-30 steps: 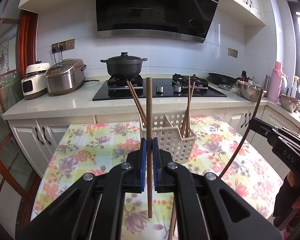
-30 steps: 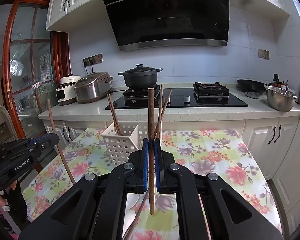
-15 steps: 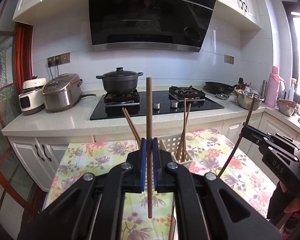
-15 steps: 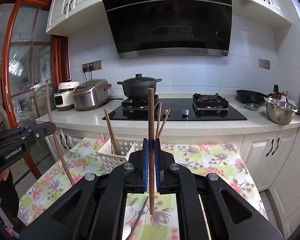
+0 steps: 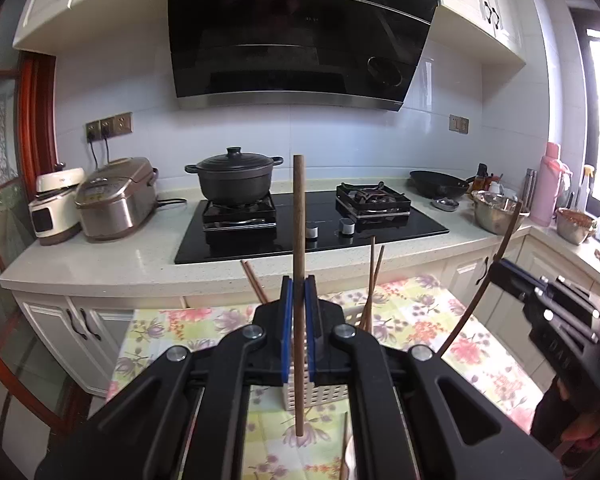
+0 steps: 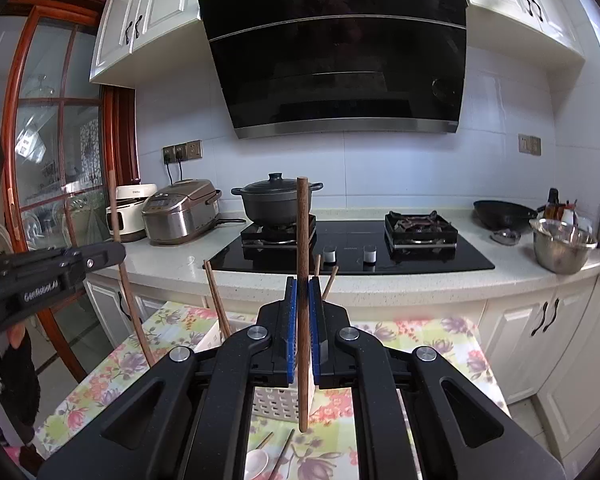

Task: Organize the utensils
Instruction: 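Lift the left tool's chopstick upright over the basket while the right tool lifts its own, then lower the left tool's chopstick into the basket and open it while the right tool releases its own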

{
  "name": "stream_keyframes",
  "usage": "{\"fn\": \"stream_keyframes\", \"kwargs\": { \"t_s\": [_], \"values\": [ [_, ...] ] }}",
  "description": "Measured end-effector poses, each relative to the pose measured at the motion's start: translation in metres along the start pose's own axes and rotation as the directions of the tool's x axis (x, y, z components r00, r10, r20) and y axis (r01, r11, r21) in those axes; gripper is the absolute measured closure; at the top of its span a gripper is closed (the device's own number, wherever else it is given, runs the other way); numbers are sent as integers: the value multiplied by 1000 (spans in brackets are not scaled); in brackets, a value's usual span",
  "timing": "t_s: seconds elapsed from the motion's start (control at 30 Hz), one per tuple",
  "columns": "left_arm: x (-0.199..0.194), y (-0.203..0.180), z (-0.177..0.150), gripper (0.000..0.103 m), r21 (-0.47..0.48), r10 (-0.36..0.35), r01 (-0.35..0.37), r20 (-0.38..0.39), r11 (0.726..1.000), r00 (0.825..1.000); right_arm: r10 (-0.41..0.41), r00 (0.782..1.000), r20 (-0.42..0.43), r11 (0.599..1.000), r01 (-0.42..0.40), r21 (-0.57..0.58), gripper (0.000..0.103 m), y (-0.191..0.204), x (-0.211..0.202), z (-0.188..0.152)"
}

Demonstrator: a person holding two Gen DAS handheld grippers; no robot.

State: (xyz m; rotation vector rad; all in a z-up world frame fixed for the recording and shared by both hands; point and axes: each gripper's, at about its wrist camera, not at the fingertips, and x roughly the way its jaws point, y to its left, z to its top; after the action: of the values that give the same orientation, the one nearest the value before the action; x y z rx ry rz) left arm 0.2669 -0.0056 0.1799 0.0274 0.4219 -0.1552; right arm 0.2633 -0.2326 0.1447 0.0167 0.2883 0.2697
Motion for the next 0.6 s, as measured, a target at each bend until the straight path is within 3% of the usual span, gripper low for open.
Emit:
{"fn": "stream_keyframes", "kwargs": {
  "t_s": [0.33, 0.6],
  "values": [
    [24, -1, 40, 97, -21, -9, 10, 10, 1000, 1000, 16, 1000, -20, 1000, -16, 15, 97, 1, 35, 20],
    [41, -2, 63, 97, -4, 43, -42, 70, 999, 997, 30, 999, -14, 999, -30, 42, 97, -2, 59, 25]
  ]
}}
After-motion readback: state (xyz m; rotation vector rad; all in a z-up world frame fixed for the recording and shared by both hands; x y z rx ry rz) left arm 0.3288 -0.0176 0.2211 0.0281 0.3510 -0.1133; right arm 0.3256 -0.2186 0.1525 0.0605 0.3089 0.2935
